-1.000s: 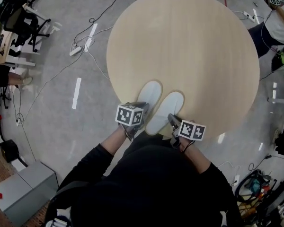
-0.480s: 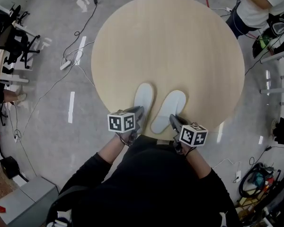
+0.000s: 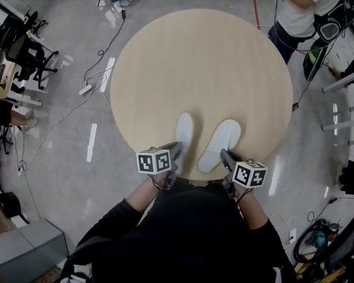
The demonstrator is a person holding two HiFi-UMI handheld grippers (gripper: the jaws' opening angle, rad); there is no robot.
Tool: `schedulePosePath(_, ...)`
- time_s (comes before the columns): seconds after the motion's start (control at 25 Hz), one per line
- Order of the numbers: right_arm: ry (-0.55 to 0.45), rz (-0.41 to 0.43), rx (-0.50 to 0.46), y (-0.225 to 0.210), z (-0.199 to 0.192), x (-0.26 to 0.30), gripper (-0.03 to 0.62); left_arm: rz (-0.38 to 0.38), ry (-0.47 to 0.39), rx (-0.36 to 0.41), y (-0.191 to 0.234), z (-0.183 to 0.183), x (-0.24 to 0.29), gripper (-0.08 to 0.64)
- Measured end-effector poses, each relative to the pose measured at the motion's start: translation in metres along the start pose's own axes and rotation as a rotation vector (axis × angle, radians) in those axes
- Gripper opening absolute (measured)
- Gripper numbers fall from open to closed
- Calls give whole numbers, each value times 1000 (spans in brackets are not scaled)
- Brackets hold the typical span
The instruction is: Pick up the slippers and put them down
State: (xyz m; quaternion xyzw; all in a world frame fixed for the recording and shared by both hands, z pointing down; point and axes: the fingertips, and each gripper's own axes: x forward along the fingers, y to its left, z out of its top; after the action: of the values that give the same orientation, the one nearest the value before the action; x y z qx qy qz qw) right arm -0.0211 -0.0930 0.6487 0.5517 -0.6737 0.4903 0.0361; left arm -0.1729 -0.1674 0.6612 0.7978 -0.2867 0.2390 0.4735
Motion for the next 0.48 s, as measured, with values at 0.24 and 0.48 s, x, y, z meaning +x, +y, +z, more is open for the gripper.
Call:
schedulePosePath(0.24, 35, 67, -33, -28, 11, -39, 31, 23, -49, -44, -44, -16, 14, 38)
schedulePosePath(0.48, 86, 145, -47, -63, 24, -68, 31, 83, -110, -66, -75, -34, 25, 38)
